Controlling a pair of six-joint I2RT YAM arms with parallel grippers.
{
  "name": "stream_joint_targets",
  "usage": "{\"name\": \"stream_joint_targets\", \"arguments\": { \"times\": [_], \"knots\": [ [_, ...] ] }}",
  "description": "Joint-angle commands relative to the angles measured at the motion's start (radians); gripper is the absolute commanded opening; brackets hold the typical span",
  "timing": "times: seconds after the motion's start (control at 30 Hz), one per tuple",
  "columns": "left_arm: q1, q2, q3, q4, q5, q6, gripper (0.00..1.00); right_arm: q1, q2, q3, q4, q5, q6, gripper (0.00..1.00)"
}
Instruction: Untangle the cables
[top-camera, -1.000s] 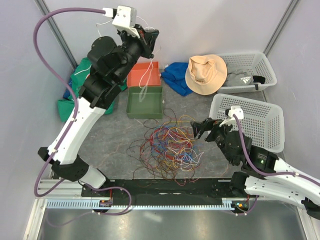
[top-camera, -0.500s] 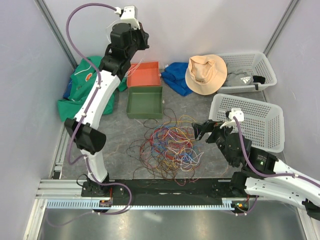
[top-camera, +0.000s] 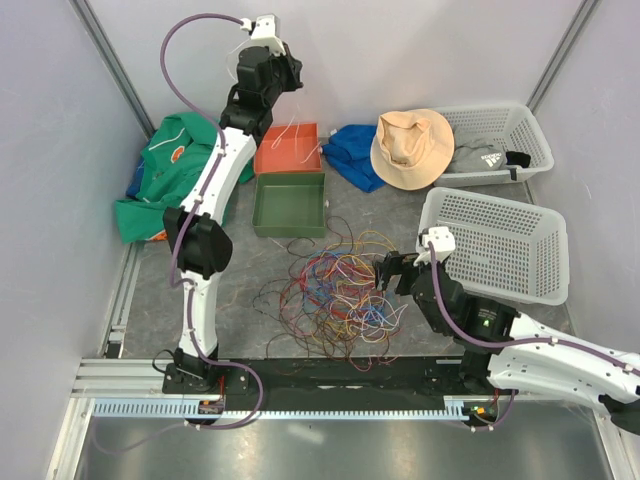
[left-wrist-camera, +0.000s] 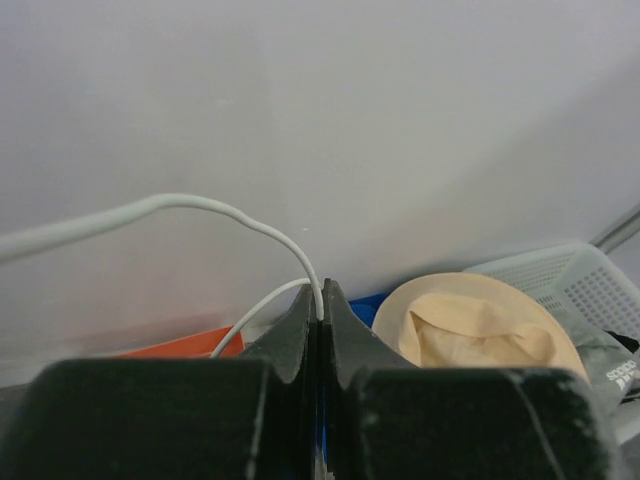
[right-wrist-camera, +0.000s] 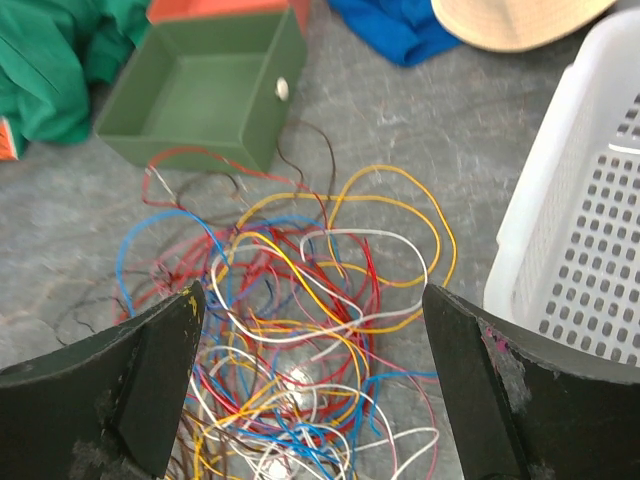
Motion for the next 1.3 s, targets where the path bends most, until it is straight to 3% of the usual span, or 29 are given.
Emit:
{"name": "stream_joint_targets", "arguments": {
  "times": [0.0,0.3,0.53,0.63,0.67,0.73,0.8,0.87,1.0,1.17,1.27],
  "knots": [
    [0.025,0.081,0.035,0.133,0.008,-0.018,0.02,0.003,0.018,-0.029,0.054,0.0,0.028,0.98],
    [0.063,0.198,0.029,0.32,-0.007,-0.015,0.02,0.0,0.056,-0.056,0.081,0.02,0.033,0.98],
    [0.063,0.252,-0.014,0.305,0.01,-0.028,0.02,0.003,0.096,-0.049,0.086,0.032,0.021,0.98],
    [0.065,0.253,-0.031,0.279,0.02,-0.038,0.19,0.002,0.102,-0.04,0.091,0.029,0.015,0.98],
    [0.065,0.25,-0.037,0.275,0.02,-0.038,0.38,0.003,0.102,-0.038,0.089,0.028,0.012,0.98],
    [0.065,0.227,-0.062,0.275,0.02,-0.039,0.53,0.002,0.096,-0.04,0.089,0.025,0.015,0.98],
    [0.063,0.203,-0.069,0.271,0.019,-0.029,0.78,0.002,0.085,-0.041,0.088,0.023,0.018,0.98],
    [0.063,0.19,-0.065,0.252,0.005,-0.012,0.86,0.002,0.073,-0.043,0.088,0.02,0.024,0.98],
    [0.063,0.166,-0.055,0.19,-0.022,0.045,0.86,0.003,0.056,-0.05,0.084,0.009,0.038,0.98],
    [0.065,0.115,-0.141,0.182,-0.049,0.053,0.72,0.002,0.045,-0.056,0.078,-0.003,0.053,0.98],
    [0.063,0.083,-0.2,0.182,-0.05,0.009,0.71,0.002,0.038,-0.055,0.066,-0.005,0.061,0.98]
  ]
}}
